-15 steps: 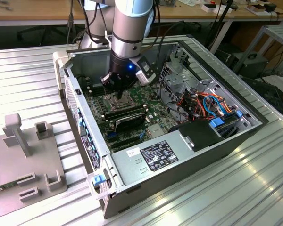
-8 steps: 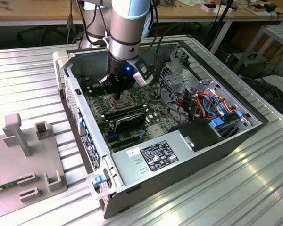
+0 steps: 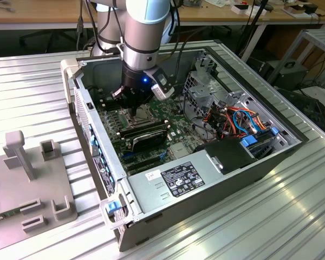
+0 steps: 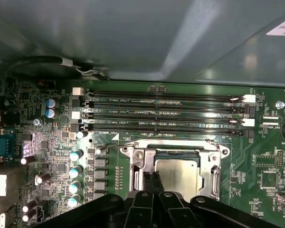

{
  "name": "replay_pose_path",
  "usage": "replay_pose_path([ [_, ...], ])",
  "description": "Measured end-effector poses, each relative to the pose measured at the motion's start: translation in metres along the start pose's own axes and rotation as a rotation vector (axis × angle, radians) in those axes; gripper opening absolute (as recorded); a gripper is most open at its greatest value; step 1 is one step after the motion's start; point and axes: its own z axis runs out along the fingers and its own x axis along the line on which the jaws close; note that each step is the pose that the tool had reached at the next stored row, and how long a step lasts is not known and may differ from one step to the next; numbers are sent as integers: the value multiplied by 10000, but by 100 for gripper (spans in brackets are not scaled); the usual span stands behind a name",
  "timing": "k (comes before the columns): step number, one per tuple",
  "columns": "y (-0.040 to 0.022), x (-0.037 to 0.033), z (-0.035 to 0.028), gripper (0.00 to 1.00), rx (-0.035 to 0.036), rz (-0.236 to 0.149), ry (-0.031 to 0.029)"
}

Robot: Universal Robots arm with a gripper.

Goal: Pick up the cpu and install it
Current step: 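Close the cpu cover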

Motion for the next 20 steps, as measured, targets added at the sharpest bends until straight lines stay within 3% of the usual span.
replay_pose_path([
  [20, -1, 47, 73, 11, 23, -8, 4],
])
